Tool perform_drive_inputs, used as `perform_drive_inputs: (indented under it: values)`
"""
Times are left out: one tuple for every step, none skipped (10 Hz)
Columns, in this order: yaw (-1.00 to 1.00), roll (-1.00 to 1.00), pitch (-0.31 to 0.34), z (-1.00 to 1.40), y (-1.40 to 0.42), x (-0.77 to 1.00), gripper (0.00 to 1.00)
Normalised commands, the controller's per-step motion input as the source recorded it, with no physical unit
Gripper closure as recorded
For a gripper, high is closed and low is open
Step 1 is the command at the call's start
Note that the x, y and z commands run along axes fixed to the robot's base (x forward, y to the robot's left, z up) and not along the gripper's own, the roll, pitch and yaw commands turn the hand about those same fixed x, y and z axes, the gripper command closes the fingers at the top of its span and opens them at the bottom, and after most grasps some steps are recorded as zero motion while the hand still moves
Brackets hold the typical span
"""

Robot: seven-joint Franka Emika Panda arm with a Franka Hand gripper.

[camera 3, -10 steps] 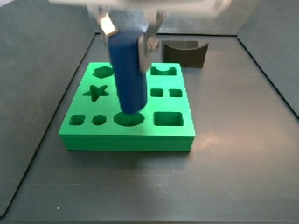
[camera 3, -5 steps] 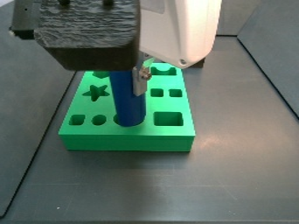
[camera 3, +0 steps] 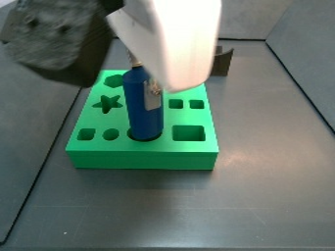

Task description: Insert the oval object.

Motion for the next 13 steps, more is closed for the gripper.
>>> perform_drive_inputs:
  values:
    - [-1.00,0.11,0.017,-0.23,0.00,-0.07,1.00]
    - [-1.00,0.12,0.019,-0.19,0.00,-0.07,1.00]
    - [-1.00,0.12,0.017,-0.19,0.00,-0.06,1.00]
    - [-1.00,0.09,0.004,-0.13,-0.03,-0.02,1.00]
    - [-0.99,0.03,0.000,-0.10,-0.12,0.00,1.00]
    - [-0.71,0.04,0.000,-0.17,-0.12,0.26,1.00]
    - [-0.39,0.08,0.000,-0.29,-0.05,0.09,1.00]
    - [-0.01,0.08,-0.084,-0.54,0.00,0.00,1.00]
    - [0.00,0.14,-0.131,-0.65,-0.03,0.00,1.00]
    - [0.00,0.20,-0.109,-0.57,-0.06,0.00,1.00]
    - [0.00,0.23,-0.116,-0.57,-0.08,0.00,1.00]
    - [0.00,0.23,-0.101,-0.55,-0.09,0.00,1.00]
    - [0.00,0.15,-0.023,-0.46,-0.02,0.06,1.00]
